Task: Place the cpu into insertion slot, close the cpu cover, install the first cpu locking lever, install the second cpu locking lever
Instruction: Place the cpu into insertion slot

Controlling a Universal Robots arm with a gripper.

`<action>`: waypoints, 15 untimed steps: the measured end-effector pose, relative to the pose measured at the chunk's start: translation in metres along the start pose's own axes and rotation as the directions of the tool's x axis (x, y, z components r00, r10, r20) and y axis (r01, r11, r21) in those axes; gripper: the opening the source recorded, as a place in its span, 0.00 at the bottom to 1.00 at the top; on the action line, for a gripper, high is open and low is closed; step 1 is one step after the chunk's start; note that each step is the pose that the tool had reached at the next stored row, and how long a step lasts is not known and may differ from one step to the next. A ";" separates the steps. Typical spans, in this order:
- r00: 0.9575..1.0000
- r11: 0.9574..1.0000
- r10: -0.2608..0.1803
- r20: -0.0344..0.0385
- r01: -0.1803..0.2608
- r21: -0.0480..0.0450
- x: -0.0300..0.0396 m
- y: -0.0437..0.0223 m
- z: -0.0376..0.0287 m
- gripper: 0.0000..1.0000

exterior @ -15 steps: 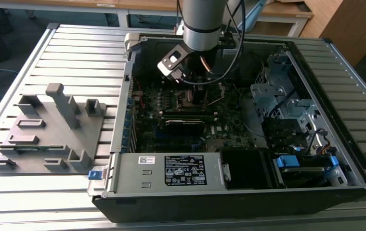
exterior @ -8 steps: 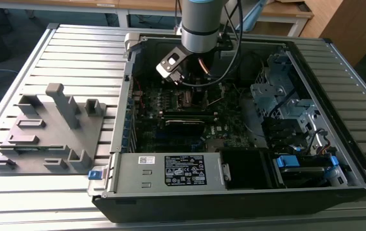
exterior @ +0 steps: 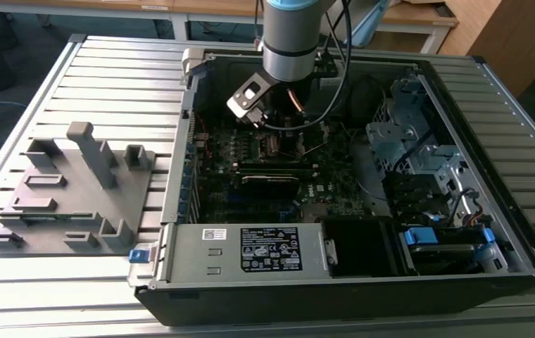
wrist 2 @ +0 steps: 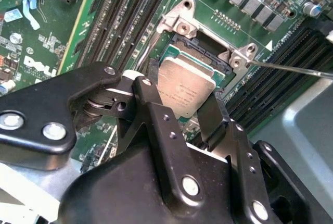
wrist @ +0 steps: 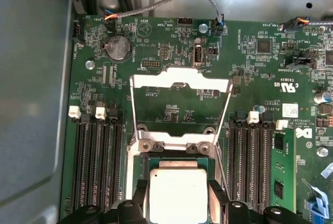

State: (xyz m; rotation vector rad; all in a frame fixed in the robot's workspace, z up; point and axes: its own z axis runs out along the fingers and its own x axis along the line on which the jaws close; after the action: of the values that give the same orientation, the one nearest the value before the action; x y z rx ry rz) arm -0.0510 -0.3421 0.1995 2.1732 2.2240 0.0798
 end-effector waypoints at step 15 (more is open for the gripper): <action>1.000 1.000 0.000 0.000 0.000 0.000 0.0005 -0.0016 0.0046 0.54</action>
State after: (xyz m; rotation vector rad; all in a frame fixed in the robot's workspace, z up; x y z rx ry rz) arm -0.0523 -0.3416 0.1948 2.1730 2.2236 0.0795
